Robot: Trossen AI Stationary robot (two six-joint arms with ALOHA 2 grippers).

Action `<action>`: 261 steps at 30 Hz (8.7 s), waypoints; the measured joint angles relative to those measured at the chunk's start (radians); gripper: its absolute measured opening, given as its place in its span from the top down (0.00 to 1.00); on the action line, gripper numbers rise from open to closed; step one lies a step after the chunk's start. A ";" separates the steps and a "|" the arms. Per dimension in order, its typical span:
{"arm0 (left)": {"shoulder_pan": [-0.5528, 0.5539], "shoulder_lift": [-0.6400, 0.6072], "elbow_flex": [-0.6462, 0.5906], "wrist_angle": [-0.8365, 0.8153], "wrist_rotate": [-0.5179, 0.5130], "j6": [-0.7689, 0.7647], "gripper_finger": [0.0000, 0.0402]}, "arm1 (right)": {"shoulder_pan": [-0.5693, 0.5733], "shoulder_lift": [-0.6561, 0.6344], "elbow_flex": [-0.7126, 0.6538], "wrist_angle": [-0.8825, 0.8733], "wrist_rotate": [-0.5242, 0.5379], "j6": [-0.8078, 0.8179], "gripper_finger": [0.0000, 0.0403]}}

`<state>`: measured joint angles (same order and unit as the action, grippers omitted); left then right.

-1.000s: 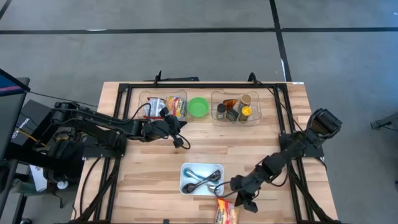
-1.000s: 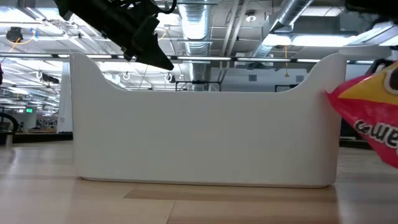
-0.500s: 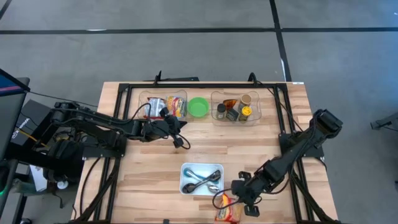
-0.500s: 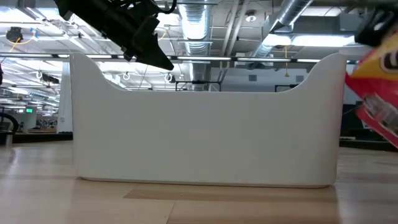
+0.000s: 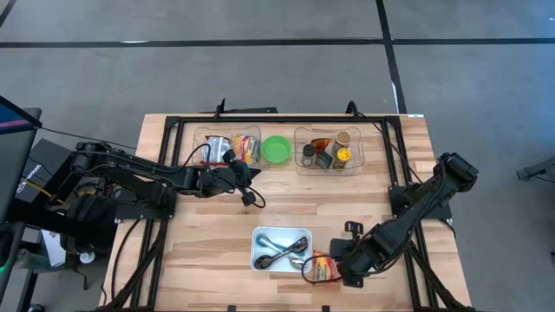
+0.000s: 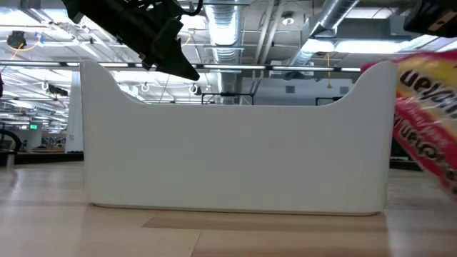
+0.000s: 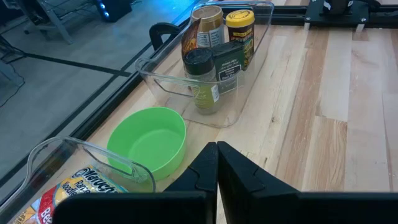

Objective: Pick & Place Food Item
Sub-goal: Put the orange noodle pack into the left transparent bin

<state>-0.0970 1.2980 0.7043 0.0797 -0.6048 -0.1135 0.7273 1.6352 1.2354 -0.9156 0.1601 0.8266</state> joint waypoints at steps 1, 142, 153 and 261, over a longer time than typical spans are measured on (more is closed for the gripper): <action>0.000 0.000 0.000 0.000 0.000 0.000 0.99 | 0.000 0.000 0.000 -0.020 0.004 0.008 1.00; -0.001 0.000 0.000 0.144 0.481 -0.026 0.99 | -0.398 0.087 0.134 0.188 0.627 -0.310 1.00; -0.002 0.000 0.000 0.118 0.480 -0.025 0.76 | -0.402 0.087 0.134 0.214 0.628 -0.312 1.00; -0.001 0.116 0.000 0.258 0.422 -0.049 1.00 | -0.335 0.024 0.134 -0.122 0.676 -0.313 0.77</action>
<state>-0.0982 1.4136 0.7040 0.3382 -0.1829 -0.1621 0.3921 1.6592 1.3693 -1.0378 0.8358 0.5134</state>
